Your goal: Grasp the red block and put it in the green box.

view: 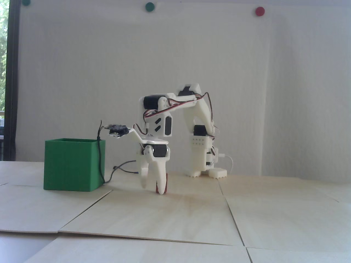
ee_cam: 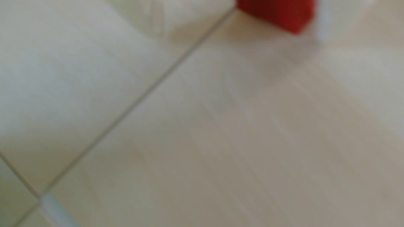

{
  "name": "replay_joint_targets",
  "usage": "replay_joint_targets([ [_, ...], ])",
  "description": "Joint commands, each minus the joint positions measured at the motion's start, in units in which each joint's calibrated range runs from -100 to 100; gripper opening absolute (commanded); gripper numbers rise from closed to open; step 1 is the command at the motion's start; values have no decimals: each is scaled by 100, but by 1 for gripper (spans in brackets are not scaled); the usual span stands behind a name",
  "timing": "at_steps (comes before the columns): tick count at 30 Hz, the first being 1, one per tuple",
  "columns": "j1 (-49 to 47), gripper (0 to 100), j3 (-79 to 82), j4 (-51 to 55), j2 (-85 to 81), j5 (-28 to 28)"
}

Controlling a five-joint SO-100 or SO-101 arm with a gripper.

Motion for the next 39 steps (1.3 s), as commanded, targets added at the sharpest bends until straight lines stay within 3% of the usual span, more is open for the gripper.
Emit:
replay_joint_targets([
  [1,137,35,-390,100,-180,78],
  [18,499,35,-399,92,-204,375],
  [31,322,35,-390,513,-204,1020],
  [39,732,35,-408,800,-204,973],
])
